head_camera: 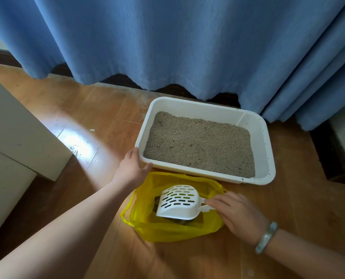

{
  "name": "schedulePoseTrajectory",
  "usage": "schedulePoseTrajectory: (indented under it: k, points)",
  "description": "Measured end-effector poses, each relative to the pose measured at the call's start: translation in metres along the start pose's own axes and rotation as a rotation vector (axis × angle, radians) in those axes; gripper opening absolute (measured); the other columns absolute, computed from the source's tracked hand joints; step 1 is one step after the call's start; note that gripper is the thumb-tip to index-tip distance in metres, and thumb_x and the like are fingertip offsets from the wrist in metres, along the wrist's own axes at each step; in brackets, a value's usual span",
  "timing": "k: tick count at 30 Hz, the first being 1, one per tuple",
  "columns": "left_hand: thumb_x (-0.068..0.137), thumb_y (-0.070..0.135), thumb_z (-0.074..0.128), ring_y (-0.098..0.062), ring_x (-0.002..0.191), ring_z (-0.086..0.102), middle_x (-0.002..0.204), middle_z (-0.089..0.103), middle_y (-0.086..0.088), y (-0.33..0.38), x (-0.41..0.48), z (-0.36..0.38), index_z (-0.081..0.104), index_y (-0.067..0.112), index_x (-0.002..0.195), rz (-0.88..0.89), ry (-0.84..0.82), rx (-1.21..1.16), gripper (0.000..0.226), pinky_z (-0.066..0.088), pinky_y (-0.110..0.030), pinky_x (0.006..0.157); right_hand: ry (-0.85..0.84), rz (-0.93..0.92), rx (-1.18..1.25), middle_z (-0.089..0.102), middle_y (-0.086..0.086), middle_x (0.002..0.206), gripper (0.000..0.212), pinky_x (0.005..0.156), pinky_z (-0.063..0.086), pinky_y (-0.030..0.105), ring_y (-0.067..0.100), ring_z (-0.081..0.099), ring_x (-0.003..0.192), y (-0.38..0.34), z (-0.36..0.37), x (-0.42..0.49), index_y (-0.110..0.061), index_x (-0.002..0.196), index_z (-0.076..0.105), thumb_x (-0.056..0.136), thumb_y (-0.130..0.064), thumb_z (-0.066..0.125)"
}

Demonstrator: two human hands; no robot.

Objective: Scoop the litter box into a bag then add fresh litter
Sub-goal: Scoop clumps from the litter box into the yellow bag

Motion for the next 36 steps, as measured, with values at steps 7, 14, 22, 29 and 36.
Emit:
schedulePoseTrajectory:
  k: [7,14,22,29,36]
  points:
    - [0.090,0.042,0.055,-0.025,0.141,0.024,0.157,0.017,-0.007,0.000,-0.001,0.001,0.016,0.009,0.149,-0.023,-0.015,0.014,0.078,0.027,-0.038,0.112,-0.231,0.389,0.658,0.065,-0.010,0.084,0.033,0.062,0.045,0.028,0.003,0.057,0.070,0.006,0.008,0.002,-0.049,0.112,0.049,0.088,-0.026,0.051]
    - [0.089,0.044,0.054,-0.028,0.141,0.020,0.154,0.021,-0.011,0.015,-0.019,0.001,0.027,0.009,0.144,0.045,0.106,0.191,0.070,0.026,-0.039,0.111,-0.208,0.636,0.969,0.067,-0.001,0.084,0.041,0.054,0.051,0.023,0.007,0.062,0.064,0.008,-0.002,0.011,-0.029,0.106,0.049,0.078,-0.010,0.071]
    - [0.088,0.052,0.047,-0.025,0.146,0.009,0.158,0.013,-0.006,0.055,-0.063,0.044,0.021,0.015,0.150,0.305,0.000,0.327,0.076,0.011,-0.039,0.116,-0.003,0.836,0.845,0.063,-0.003,0.085,0.026,0.061,0.052,0.030,0.012,0.063,0.069,0.027,-0.014,-0.034,-0.027,0.096,0.048,0.082,-0.016,0.067]
    - [0.072,0.063,0.026,-0.030,0.138,0.034,0.149,0.039,-0.007,0.096,-0.085,0.076,0.041,0.013,0.141,0.491,-0.066,0.402,0.087,0.027,-0.045,0.111,0.230,1.082,0.586,0.054,-0.010,0.093,0.023,0.066,0.054,0.029,0.008,0.057,0.077,0.048,-0.015,-0.134,-0.022,0.095,0.058,0.077,-0.017,0.071]
    - [0.074,0.061,0.037,-0.026,0.117,0.056,0.127,0.059,-0.003,0.136,-0.111,0.111,0.057,0.016,0.126,0.673,-0.153,0.394,0.071,0.032,-0.038,0.103,0.230,1.360,0.375,0.046,-0.013,0.085,0.018,0.058,0.036,0.019,0.010,0.049,0.078,0.053,0.003,-0.223,-0.029,0.089,0.052,0.081,-0.025,0.067]
Point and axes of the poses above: each hand's wrist, its own x-axis towards the middle knuckle, its own z-axis out of the palm, y = z × x, the point moved 6 cm from there along x, towards the middle knuckle
